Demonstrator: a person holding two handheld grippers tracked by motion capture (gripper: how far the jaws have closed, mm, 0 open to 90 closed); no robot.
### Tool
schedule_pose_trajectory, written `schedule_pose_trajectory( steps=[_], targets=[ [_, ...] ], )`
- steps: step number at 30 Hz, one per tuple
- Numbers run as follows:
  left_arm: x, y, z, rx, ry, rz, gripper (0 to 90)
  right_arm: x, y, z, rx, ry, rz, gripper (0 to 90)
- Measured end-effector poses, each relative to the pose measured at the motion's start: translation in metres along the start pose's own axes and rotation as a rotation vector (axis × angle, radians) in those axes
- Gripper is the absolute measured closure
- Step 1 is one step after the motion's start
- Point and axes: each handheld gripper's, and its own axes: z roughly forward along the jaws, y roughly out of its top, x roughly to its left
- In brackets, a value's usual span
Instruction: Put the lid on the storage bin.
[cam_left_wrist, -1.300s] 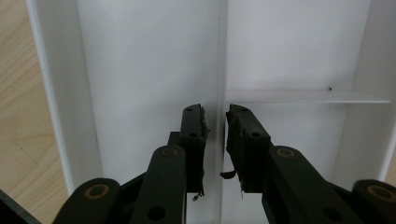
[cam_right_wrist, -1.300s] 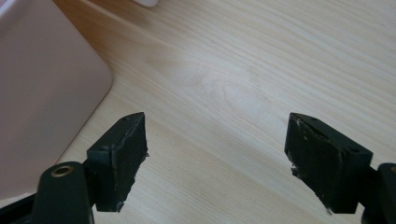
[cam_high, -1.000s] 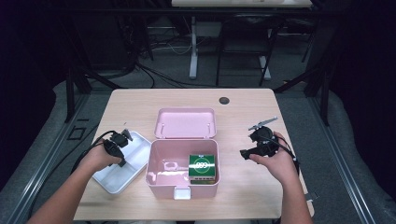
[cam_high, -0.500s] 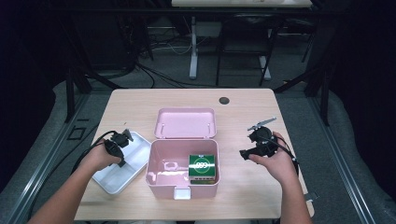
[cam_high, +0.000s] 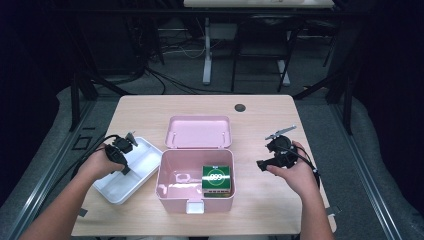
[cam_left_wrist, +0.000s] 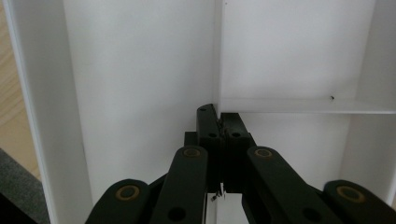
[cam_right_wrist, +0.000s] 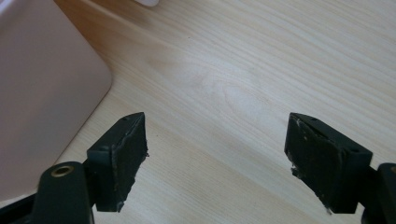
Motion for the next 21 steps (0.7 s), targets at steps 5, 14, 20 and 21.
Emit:
schedule_pose_trajectory(
  steps=[5, 14, 20, 21],
  targets=[
    [0.002, -0.005, -0.018, -0.024, 0.002, -0.002, 88.9, 0.000, 0.000, 0.000, -0.002, 0.000, 0.003, 20.9],
    [0.005, -0.016, -0.053, -0.056, 0.019, -0.002, 88.9, 0.001, 0.000, 0.001, -0.001, 0.002, 0.000, 20.9],
    [0.005, -0.019, -0.070, -0.075, 0.025, 0.011, 88.9, 0.001, 0.000, 0.001, -0.001, 0.002, -0.001, 20.9],
    [0.004, -0.019, -0.073, -0.076, 0.024, 0.013, 88.9, 0.001, 0.000, 0.001, -0.001, 0.004, -0.001, 20.9]
  ],
)
